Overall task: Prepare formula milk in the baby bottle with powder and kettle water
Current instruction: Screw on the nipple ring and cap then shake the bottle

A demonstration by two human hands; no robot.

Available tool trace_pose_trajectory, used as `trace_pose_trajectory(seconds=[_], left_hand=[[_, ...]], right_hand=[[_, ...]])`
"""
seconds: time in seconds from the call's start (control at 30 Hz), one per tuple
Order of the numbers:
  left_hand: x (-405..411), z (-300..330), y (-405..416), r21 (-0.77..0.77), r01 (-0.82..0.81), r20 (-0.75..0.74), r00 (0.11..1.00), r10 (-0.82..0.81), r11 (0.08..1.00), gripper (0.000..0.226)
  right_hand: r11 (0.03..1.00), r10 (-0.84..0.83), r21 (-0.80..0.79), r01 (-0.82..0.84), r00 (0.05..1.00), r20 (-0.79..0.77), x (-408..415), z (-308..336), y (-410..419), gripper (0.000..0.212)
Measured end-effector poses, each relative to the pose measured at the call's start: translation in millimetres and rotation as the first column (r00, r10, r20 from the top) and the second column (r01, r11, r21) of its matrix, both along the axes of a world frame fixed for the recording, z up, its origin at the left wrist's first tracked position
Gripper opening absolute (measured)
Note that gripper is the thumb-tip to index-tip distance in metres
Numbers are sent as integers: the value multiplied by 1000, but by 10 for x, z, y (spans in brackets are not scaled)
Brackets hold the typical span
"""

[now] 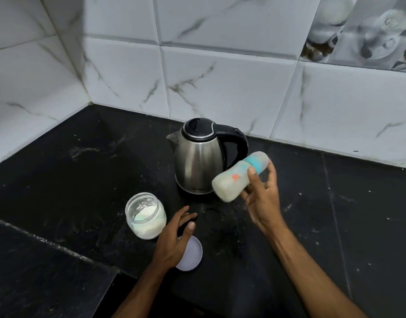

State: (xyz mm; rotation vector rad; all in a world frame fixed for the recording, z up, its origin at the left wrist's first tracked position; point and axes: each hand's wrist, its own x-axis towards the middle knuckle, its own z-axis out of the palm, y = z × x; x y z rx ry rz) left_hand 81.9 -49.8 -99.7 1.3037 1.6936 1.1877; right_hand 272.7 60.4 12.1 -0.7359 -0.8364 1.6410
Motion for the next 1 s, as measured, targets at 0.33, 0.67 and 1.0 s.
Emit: trace_pose_trajectory(seconds=[0.33,0.67,1.0], left_hand=[[-10,10,3,-3,5,-6,1000,-5,1000,66],[-14,3,3,9,4,5,1000,-4,1000,74],[-5,11,9,4,-1,14,1000,1,1000,73]], right_hand=[[1000,-1,15,1,1000,27,-21,-31,-55,81],[1000,-13,22,12,999,48,-40,-48,-139,75],[999,-45,33,43,997,63,-52,-13,-120,68]])
